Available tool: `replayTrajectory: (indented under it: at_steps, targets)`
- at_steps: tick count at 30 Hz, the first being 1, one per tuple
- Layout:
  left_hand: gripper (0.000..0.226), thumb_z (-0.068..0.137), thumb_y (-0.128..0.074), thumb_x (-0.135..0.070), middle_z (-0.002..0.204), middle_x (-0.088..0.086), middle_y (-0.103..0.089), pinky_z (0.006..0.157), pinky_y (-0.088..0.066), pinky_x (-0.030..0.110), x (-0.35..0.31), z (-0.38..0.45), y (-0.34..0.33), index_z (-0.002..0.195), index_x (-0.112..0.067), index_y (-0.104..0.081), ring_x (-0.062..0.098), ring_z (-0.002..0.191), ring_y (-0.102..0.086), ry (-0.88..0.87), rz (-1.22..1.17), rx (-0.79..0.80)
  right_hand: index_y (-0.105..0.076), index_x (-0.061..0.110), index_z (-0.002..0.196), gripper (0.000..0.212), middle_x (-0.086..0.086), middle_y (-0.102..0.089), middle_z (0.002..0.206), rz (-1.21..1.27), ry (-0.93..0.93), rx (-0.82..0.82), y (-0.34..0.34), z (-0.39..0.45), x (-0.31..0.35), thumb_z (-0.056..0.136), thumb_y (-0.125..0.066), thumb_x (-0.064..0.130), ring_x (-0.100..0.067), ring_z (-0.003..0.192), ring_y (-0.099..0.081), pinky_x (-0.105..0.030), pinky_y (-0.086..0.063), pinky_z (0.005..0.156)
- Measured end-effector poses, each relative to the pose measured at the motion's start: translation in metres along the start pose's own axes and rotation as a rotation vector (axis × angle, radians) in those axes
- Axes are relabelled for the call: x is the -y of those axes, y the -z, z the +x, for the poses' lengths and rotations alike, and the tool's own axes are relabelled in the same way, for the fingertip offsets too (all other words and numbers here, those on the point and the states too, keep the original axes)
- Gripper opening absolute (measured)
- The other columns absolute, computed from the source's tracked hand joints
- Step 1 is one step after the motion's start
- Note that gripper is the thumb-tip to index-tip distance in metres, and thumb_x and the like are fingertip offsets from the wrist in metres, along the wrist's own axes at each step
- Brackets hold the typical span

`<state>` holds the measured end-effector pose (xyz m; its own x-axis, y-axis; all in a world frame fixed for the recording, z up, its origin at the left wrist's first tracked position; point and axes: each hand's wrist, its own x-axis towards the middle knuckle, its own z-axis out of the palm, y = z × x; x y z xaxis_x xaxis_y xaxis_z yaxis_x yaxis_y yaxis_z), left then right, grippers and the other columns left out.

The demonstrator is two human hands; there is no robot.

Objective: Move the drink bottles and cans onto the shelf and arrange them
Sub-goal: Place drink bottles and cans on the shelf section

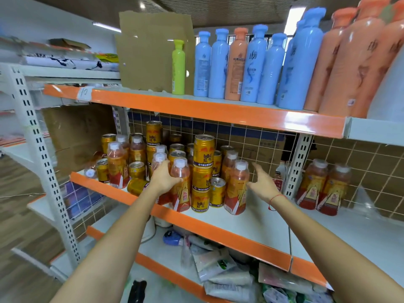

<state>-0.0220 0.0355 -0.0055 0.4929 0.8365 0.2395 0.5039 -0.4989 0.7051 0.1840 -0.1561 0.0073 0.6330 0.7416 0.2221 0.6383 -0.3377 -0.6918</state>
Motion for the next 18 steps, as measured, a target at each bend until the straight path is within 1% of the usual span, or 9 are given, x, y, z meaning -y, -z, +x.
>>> replayTrajectory:
  at_steps: [3, 4, 9, 11, 14, 16, 18]
  targets:
    - [0.076, 0.076, -0.078, -0.016, 0.136, 0.013, -0.051, 0.095, -0.040, 0.031, 0.001, 0.006, -0.006, 0.138, -0.005, -0.037, 0.028, 0.124, -0.049, -0.005, -0.041, 0.015, -0.040, 0.006, 0.137, 0.054, -0.015, -0.044, 0.141, -0.015, 0.098, 0.025, 0.000, 0.006, 0.014, 0.090, -0.061, 0.021, -0.029, 0.129, -0.042, -0.032, -0.034, 0.100]
    - [0.074, 0.075, -0.079, -0.014, 0.134, 0.013, -0.053, 0.094, -0.040, 0.031, 0.000, 0.008, -0.008, 0.137, -0.005, -0.039, 0.027, 0.122, -0.050, -0.007, -0.050, 0.019, -0.042, 0.006, 0.135, 0.050, -0.015, -0.046, 0.140, -0.026, 0.124, 0.029, 0.000, 0.008, 0.017, 0.091, -0.060, 0.020, -0.029, 0.127, -0.044, -0.031, -0.035, 0.098]
    - [0.083, 0.071, -0.082, -0.016, 0.134, 0.012, -0.053, 0.098, -0.041, 0.035, 0.002, 0.019, -0.016, 0.139, -0.007, -0.035, 0.028, 0.122, -0.050, 0.020, -0.070, 0.048, -0.043, 0.014, 0.135, 0.049, -0.011, -0.047, 0.138, -0.040, 0.129, 0.071, -0.006, 0.028, 0.016, 0.090, -0.060, 0.022, -0.030, 0.127, -0.045, -0.037, -0.037, 0.100]
    - [0.083, 0.070, -0.083, -0.017, 0.133, 0.012, -0.054, 0.099, -0.041, 0.036, 0.006, 0.021, -0.018, 0.137, -0.007, -0.037, 0.028, 0.122, -0.051, 0.021, -0.065, 0.042, -0.043, 0.015, 0.136, 0.052, -0.012, -0.045, 0.139, -0.070, 0.116, 0.084, -0.009, 0.034, 0.012, 0.088, -0.062, 0.019, -0.030, 0.126, -0.044, -0.038, -0.037, 0.100]
    - [0.071, 0.070, -0.083, -0.018, 0.127, 0.013, -0.058, 0.094, -0.043, 0.035, 0.010, 0.022, -0.020, 0.129, -0.006, -0.044, 0.029, 0.116, -0.055, 0.019, -0.030, 0.009, -0.036, 0.022, 0.142, 0.062, -0.013, -0.029, 0.148, -0.144, 0.041, 0.065, -0.014, 0.043, 0.004, 0.087, -0.064, 0.022, -0.035, 0.133, -0.034, -0.045, -0.032, 0.108]
    - [0.068, 0.071, -0.082, -0.020, 0.125, 0.013, -0.059, 0.092, -0.044, 0.035, 0.012, 0.024, -0.019, 0.126, -0.006, -0.046, 0.030, 0.114, -0.055, 0.023, -0.016, 0.008, -0.040, 0.023, 0.140, 0.055, -0.013, -0.025, 0.149, -0.169, 0.000, 0.022, -0.016, 0.049, 0.000, 0.089, -0.061, 0.025, -0.037, 0.135, -0.029, -0.048, -0.031, 0.109]
    - [0.068, 0.072, -0.082, -0.020, 0.126, 0.013, -0.058, 0.094, -0.044, 0.037, 0.012, 0.026, -0.017, 0.127, -0.006, -0.045, 0.030, 0.116, -0.055, 0.022, -0.005, 0.029, -0.050, 0.023, 0.131, 0.044, -0.013, -0.028, 0.145, -0.181, -0.006, -0.013, -0.018, 0.052, -0.002, 0.089, -0.061, 0.029, -0.037, 0.133, -0.031, -0.046, -0.033, 0.107]
